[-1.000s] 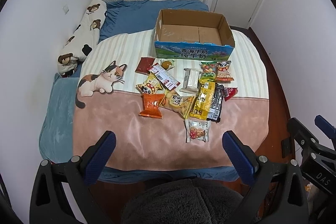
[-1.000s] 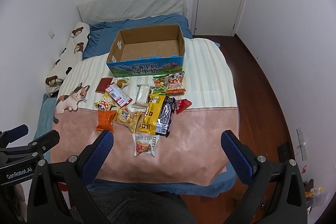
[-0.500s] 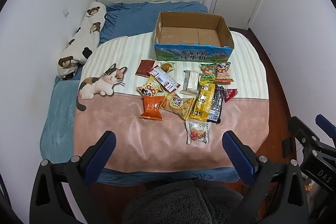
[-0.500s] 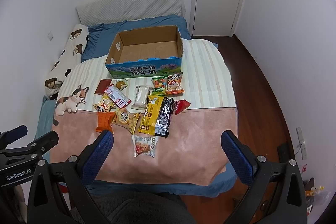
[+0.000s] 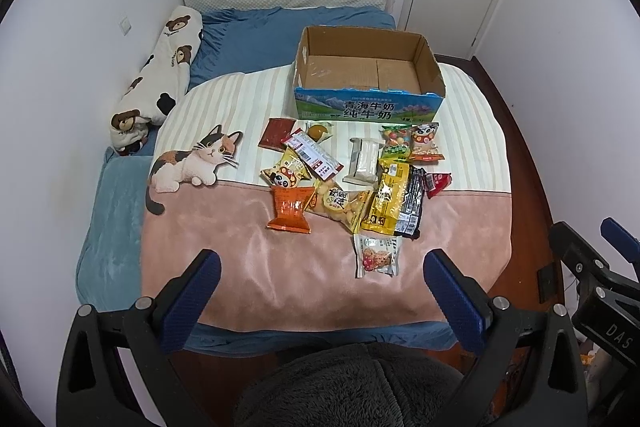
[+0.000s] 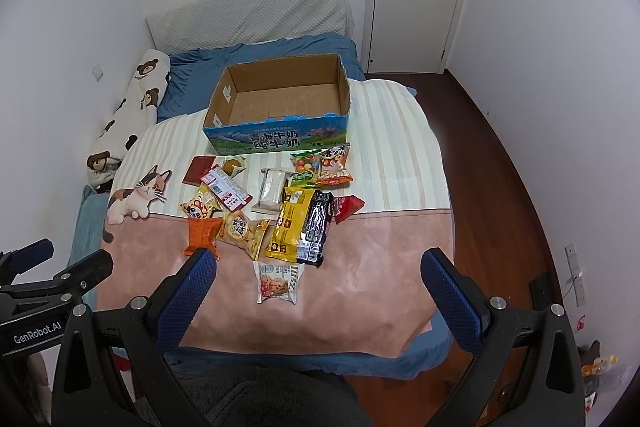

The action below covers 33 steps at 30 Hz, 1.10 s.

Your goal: Organize snacks

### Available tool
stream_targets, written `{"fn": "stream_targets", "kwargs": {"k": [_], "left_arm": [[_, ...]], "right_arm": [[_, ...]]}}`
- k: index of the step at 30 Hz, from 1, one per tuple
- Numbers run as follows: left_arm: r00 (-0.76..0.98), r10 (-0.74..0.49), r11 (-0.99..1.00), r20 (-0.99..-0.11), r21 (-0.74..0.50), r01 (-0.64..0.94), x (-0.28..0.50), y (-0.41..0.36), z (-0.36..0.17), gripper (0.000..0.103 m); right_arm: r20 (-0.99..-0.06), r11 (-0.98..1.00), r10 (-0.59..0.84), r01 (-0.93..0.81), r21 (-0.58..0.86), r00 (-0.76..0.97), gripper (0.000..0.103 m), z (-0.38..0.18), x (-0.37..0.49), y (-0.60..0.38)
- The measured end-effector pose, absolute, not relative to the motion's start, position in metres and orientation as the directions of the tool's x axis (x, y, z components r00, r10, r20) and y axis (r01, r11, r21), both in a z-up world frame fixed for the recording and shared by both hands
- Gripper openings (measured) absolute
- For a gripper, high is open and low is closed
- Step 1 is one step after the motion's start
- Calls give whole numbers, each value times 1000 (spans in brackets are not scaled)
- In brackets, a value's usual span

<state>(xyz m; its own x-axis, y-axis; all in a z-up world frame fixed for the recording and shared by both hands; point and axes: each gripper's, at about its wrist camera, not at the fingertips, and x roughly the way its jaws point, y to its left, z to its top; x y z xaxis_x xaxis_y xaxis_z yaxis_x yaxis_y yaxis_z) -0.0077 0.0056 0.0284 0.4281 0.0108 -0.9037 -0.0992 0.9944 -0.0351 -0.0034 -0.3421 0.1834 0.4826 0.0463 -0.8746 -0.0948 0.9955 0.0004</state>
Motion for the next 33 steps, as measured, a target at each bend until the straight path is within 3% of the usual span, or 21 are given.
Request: {"fn": "stream_targets", "kwargs": {"k": [26,33], "left_arm": [[437,-4,994,-899,-52,-97,-4,10,28,103],[405,28,972,-914,-69,-223,31,31,-11,103]], "right_arm": [[-872,996,61,-91,19,486,103,187,-3,-343],[-899,995,102,-51,89,427,103,140,34,-345]]}}
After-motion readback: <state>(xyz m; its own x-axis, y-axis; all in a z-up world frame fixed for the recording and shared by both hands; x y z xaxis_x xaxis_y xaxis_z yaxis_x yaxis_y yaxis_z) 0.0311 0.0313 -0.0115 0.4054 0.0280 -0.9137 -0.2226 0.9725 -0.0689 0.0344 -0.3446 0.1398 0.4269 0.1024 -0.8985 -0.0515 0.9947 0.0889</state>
